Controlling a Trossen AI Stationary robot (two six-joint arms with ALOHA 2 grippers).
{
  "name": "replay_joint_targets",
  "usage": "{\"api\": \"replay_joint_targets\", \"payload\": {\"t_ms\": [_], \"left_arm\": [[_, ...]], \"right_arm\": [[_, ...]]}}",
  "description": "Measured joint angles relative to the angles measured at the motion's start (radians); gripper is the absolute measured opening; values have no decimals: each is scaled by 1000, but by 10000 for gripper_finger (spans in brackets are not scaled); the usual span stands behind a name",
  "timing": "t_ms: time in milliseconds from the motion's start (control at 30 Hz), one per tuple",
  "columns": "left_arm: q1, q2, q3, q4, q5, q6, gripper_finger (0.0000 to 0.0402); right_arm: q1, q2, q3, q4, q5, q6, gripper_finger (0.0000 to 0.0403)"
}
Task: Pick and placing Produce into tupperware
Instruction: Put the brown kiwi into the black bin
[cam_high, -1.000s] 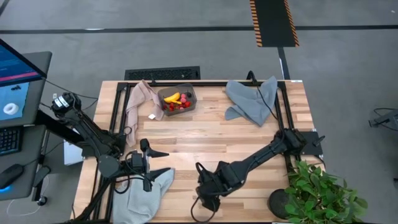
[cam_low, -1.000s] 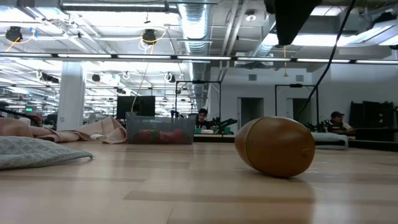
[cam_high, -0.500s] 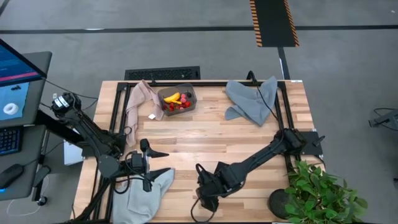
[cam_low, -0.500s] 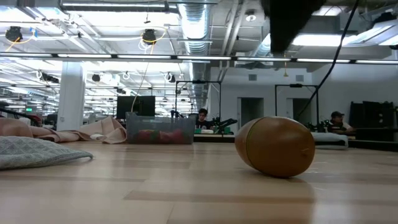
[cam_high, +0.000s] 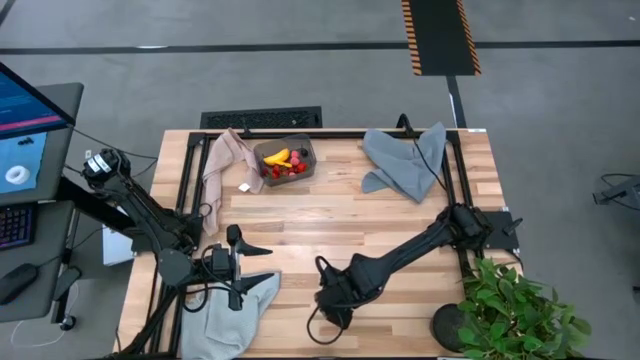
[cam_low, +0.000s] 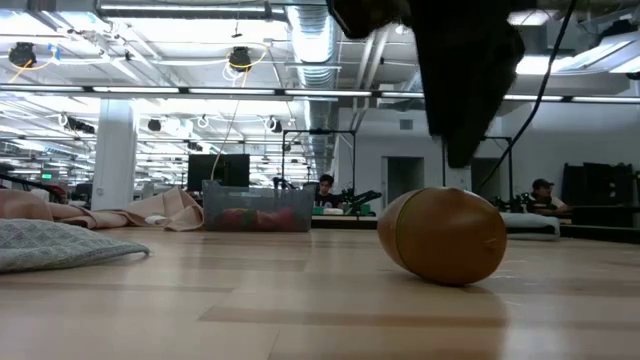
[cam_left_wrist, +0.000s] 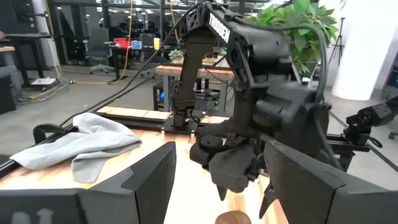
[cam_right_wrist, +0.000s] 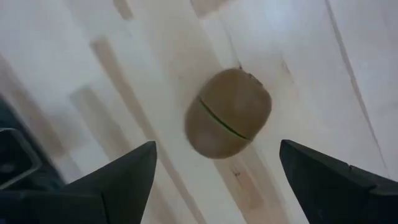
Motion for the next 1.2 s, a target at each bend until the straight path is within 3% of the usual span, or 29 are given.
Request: {"api": "replay_joint_targets", "payload": {"t_ms": [1200], "left_arm": [[0, 0, 0, 1, -1, 0, 236]], "right_arm": [[-34, -2, -174, 205, -20, -44, 361]]}}
